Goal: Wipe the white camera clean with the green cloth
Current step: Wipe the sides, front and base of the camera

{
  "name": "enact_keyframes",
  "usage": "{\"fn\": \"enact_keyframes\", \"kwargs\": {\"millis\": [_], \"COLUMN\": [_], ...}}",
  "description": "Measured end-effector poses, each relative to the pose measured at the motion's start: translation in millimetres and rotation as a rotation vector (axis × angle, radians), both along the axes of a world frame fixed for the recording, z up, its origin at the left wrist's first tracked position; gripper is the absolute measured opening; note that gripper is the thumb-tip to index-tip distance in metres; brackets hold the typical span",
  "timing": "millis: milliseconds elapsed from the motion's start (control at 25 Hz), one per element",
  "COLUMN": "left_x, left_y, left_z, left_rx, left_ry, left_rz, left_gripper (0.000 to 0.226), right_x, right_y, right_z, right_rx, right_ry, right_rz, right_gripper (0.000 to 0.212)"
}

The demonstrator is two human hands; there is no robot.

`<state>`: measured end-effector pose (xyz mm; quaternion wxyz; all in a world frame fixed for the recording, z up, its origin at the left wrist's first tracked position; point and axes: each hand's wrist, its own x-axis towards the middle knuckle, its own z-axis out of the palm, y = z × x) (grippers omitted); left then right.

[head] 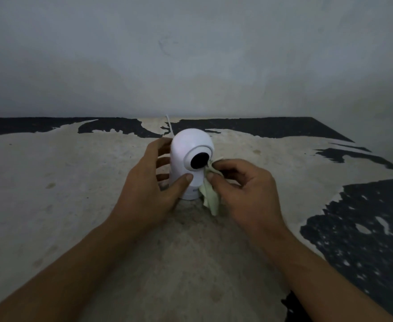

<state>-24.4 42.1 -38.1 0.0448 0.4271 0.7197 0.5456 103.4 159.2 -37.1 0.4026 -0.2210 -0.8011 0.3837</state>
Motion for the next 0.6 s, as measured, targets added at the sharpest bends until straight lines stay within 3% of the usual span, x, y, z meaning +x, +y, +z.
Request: {"fn": "enact_keyframes", "kwargs": {"millis": [120, 280, 440, 600], "left_x": [-1, -4, -5, -8], "left_y": [-2, -4, -5, -5], "left_z": [1, 2, 3, 1], "left_rx": [-0.012, 0.000, 0.004, -0.005], "left_ry": [0.007, -0.046, -0.050, -0.066], "left_rz": [0.000, -0.043, -0.054, -0.062], "left_gripper": [0.067, 0.067, 0.070, 0.068], "right_x": [-1, -3, -3, -10], "right_y": [-3, 2, 1, 7], "right_z": [0, 6, 1, 15], "right_rx": [-0.006, -0.048, -0.069, -0.063], "right_ry": [-0.068, 0.116, -0.022, 0.236], "right_rz": [0.044, 0.016, 0.067, 0.047], "right_gripper": [0.011, 0.014, 0.016, 0.017]}}
